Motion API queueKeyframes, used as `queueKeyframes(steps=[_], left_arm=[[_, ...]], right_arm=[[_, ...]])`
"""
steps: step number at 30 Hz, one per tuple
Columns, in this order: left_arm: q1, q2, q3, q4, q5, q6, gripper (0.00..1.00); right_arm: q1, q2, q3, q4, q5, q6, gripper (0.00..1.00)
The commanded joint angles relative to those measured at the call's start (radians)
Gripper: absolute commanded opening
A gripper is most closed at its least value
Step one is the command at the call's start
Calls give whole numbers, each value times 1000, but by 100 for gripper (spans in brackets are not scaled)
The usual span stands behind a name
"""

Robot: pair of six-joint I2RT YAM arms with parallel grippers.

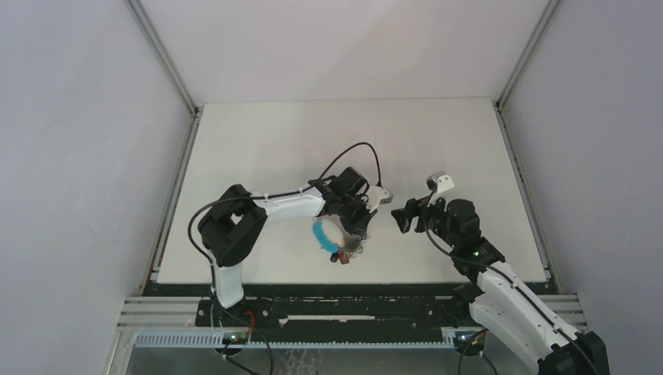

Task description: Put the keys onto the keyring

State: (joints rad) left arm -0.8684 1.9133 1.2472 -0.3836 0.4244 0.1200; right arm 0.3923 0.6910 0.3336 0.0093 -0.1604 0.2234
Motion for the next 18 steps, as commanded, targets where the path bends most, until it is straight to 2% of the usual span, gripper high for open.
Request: queueKeyframes(steps=[1, 4, 8, 12, 15, 18], left_arm=[[-3, -151, -97, 134, -26, 47, 0], [0, -225, -173, 211, -51, 68, 0], [13, -312, -276, 350, -61, 79, 0], [34, -379, -376, 480, -57, 68, 0], [49, -439, -462, 600, -49, 55, 0], [68, -504, -560, 744, -45, 38, 0]], right_arm=[[-6, -21, -18, 109, -70, 1, 82], [-6, -23, -19, 113, -115, -49, 86], [-7, -32, -22, 140, -161, -124, 82], [-4, -41, -66, 265, -265, -199, 80], [10, -9, -90, 365, -325, -251, 78], [61, 55, -82, 396, -324, -343, 77]])
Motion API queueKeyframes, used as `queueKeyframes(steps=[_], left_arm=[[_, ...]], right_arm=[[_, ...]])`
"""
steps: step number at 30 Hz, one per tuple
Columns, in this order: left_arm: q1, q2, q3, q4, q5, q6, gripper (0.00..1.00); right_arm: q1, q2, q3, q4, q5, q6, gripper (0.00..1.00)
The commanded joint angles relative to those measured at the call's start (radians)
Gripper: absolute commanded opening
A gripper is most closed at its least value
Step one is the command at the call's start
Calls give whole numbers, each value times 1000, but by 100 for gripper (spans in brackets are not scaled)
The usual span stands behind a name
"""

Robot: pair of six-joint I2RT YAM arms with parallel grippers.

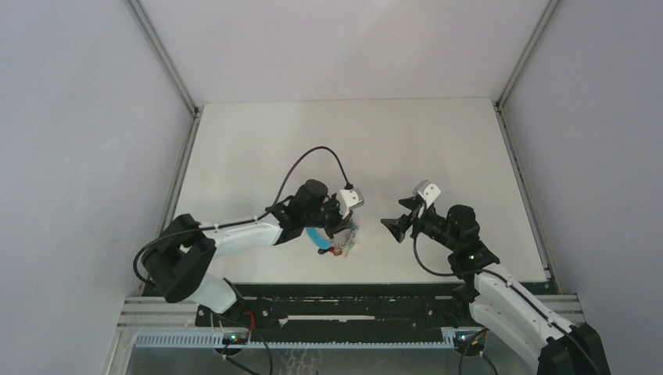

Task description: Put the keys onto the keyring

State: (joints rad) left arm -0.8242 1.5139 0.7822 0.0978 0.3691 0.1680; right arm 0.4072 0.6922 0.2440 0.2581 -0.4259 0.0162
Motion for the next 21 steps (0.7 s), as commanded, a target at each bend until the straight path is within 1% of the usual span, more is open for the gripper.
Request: queueKeyframes(steps=[1, 6, 10, 13, 16, 18, 21], left_arm=[[31, -125, -124, 307, 13, -14, 0], [59, -207, -253, 498, 40, -35, 0], [74, -238, -316, 615, 23, -59, 0], [85, -245, -358, 712, 21, -94, 0], [88, -242, -396, 801, 16, -123, 0], [90, -236, -405, 822, 17, -133, 0], [94, -226, -412, 853, 19, -144, 0]], right_arm=[[70, 77, 13, 155, -40, -170, 77], [183, 189, 49, 239, 9, -274, 72], [258, 261, 96, 266, 62, -320, 64], [310, 309, 100, 347, 138, -337, 57], [357, 362, 100, 443, 205, -354, 56], [381, 400, 102, 497, 236, -372, 56], [398, 448, 118, 516, 256, -386, 56]])
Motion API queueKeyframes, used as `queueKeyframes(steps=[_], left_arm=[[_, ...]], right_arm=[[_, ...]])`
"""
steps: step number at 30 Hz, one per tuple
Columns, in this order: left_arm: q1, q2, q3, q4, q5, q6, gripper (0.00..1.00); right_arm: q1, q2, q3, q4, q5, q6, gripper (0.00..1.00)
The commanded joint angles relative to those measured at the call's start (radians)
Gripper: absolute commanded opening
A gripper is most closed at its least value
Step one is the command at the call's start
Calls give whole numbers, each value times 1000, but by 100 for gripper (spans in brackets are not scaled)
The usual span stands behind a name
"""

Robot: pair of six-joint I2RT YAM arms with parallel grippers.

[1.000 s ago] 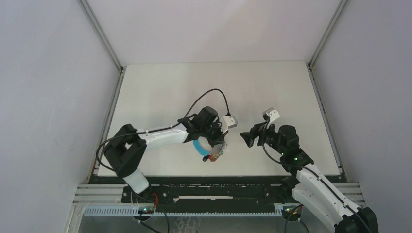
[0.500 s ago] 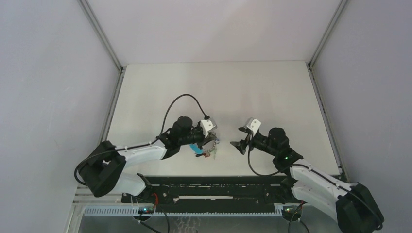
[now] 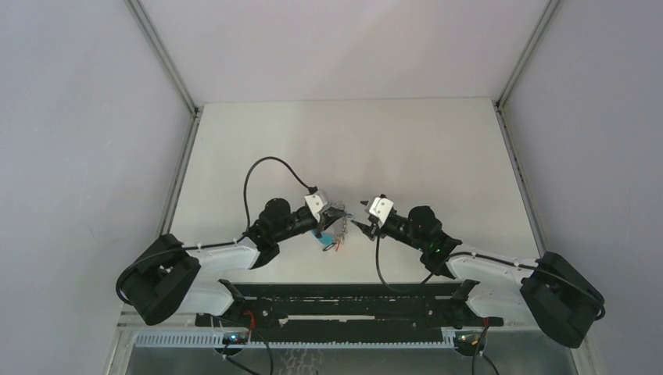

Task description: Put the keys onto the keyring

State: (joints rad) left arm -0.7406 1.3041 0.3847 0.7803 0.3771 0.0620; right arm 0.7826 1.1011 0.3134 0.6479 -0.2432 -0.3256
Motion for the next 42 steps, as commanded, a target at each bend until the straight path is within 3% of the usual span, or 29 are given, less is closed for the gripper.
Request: queueKeyframes(steps=[1, 25, 33, 42], left_arm=[[12, -16, -15, 175, 11, -40, 0], [19, 6, -5, 174, 33, -61, 0], [20, 3, -3, 174, 64, -62, 0], [33, 9, -8, 213, 181, -65, 0]], right_arm=[[29, 53, 55, 126, 81, -47, 56], [47, 129, 82, 129, 70, -53, 54], [38, 155, 83, 130, 112, -62, 43], [-59, 80, 97, -2, -178, -23, 42]])
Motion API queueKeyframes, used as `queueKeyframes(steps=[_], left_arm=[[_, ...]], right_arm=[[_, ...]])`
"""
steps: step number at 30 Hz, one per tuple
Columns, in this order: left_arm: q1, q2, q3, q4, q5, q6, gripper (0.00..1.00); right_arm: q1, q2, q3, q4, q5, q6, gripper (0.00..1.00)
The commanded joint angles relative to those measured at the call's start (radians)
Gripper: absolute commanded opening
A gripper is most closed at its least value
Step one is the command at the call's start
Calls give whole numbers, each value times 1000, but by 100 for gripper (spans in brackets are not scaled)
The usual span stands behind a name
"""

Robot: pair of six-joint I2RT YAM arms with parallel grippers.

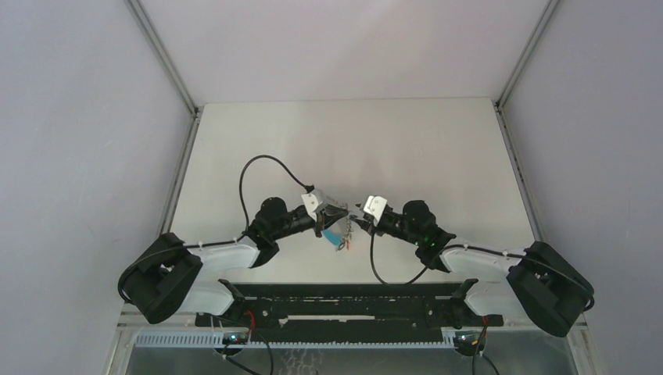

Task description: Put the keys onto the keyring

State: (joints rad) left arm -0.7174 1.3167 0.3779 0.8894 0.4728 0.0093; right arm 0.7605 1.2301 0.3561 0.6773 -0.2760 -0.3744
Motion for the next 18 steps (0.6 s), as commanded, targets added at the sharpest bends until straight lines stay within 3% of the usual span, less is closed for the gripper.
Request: queueKeyframes(steps=[1, 8, 18], left_arm=[[12, -4, -2, 110, 100, -14, 0], [19, 7, -9, 174, 175, -38, 0], [42, 27, -32, 291, 205, -96, 0]], right_arm=[[-50, -54, 54, -35, -172, 34, 42], [-113, -48, 79, -66, -335, 80, 37], [-153, -55, 88, -110, -414, 103, 1]])
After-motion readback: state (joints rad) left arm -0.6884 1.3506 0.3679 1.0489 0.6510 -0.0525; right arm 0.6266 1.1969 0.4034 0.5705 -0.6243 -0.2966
